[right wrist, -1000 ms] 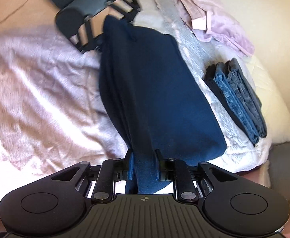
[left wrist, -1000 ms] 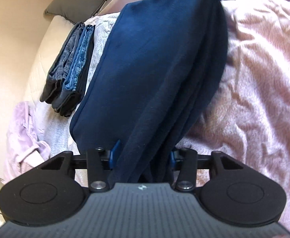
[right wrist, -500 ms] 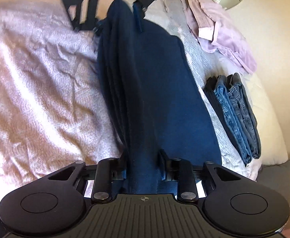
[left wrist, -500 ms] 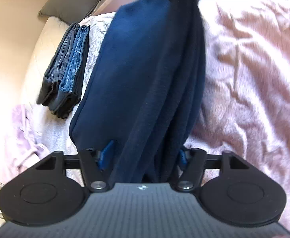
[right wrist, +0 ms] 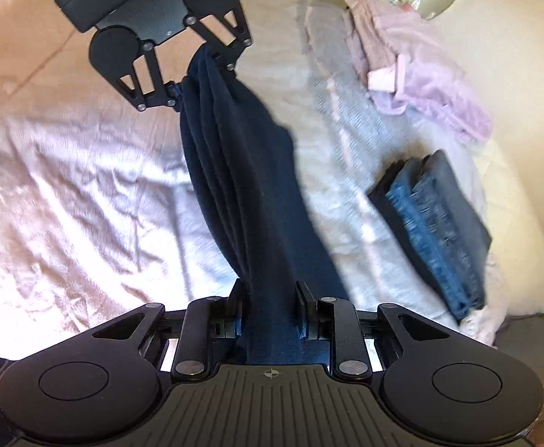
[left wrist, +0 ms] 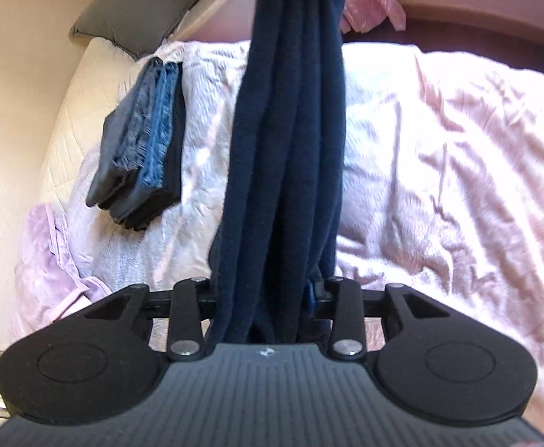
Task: Fold clothes
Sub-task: 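Lift the folded navy sweatpants with both grippers and carry toward the jeans stack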
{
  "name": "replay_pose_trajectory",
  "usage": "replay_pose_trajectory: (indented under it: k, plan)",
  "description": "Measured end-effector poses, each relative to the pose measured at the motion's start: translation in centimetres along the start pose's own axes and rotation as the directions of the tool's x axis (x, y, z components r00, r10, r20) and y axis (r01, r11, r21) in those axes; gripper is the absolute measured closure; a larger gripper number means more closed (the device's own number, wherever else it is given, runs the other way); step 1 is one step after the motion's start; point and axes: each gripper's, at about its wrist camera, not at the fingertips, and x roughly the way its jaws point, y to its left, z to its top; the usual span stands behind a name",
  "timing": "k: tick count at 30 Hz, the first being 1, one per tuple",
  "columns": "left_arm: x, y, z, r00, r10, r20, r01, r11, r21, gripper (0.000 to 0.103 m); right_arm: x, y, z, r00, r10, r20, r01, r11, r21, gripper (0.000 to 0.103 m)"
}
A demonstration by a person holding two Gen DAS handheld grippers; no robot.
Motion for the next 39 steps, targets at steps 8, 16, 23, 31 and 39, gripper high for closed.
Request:
replay_pose_trajectory:
  k: [8, 16, 23, 31, 39]
  plan:
    - [-4.8, 3.7, 1.8, 0.995, -0.103, -0.008, 0.102, 0.99, -0.101, 0.072, -5.5, -3.3, 1.6, 0.998, 0.064, 0.002, -0.064, 0.998, 0.015, 0.079]
    - [-5.0, 0.6, 0.8, 0.98, -0.166, -0.113, 0.15, 0.979, -0.138, 0.074, -4.1, -2.5, 1.1, 0.977, 0.214, 0.027, -0.215, 0.974, 0.074, 0.079]
    - [-3.7, -5.4, -0.3, 0.959, -0.238, -0.155, 0.21, 0.962, -0.174, 0.076, 0.0, 3.0, -1.1, 0.96, 0.281, 0.007, -0.281, 0.959, 0.035, 0.079]
    - [-6.8, 1.1, 2.5, 0.973, -0.176, -0.146, 0.147, 0.97, -0.192, 0.076, -4.0, -0.9, -0.5, 0.965, 0.262, 0.025, -0.263, 0.965, 0.014, 0.079]
    - [-9.1, 8.1, 7.4, 0.979, -0.075, -0.189, 0.025, 0.967, -0.252, 0.076, -8.1, -9.1, 0.0, 0.966, 0.234, 0.115, -0.228, 0.972, -0.058, 0.079]
